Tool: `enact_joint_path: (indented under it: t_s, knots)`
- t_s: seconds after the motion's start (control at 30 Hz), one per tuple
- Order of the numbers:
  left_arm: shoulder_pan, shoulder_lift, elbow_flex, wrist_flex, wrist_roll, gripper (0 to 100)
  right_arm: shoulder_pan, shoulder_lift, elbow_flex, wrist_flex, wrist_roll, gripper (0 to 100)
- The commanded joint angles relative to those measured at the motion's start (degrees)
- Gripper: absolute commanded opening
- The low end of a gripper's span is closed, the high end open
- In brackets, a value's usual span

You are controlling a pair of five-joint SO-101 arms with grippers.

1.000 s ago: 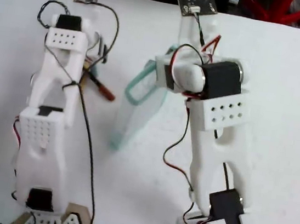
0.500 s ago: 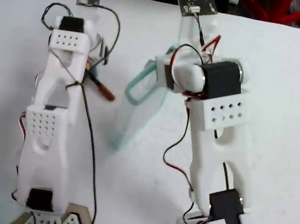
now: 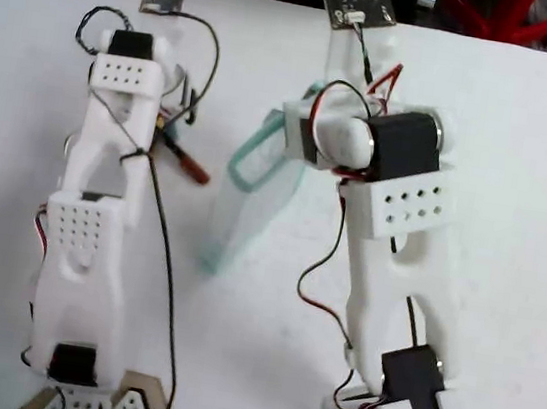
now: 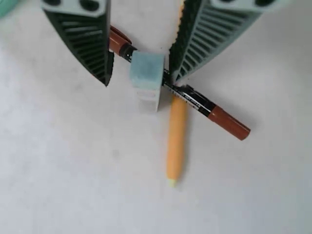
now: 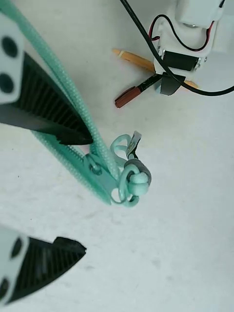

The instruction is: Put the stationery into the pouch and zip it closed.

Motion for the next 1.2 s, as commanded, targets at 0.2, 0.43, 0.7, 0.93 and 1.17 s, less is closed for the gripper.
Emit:
enact_joint_path:
  t_s: [0.2,0.43,0.7,0.93,1.17]
  knots:
    - [0.84,-1.01,-2.81,0.00,0.26,9,0.40,-0.57,2.37,0.40,-0.09,30.1]
    - [0.92,-4.53,-8.97,4.48,0.26,8,0.40,-0.66,2.99,0.31,-0.09,30.1]
    - [3.30,-21.23,-27.43,13.45,-10.20,8,0.31,-0.66,2.90,0.22,-0.09,30.1]
    - [11.38,-47.96,-10.90,13.45,-18.64,8,0.04,-0.48,3.08,0.22,-0.09,30.1]
    - [27.30,-79.16,8.88,13.01,-22.95,8,0.04,-0.57,3.25,0.22,-0.09,30.1]
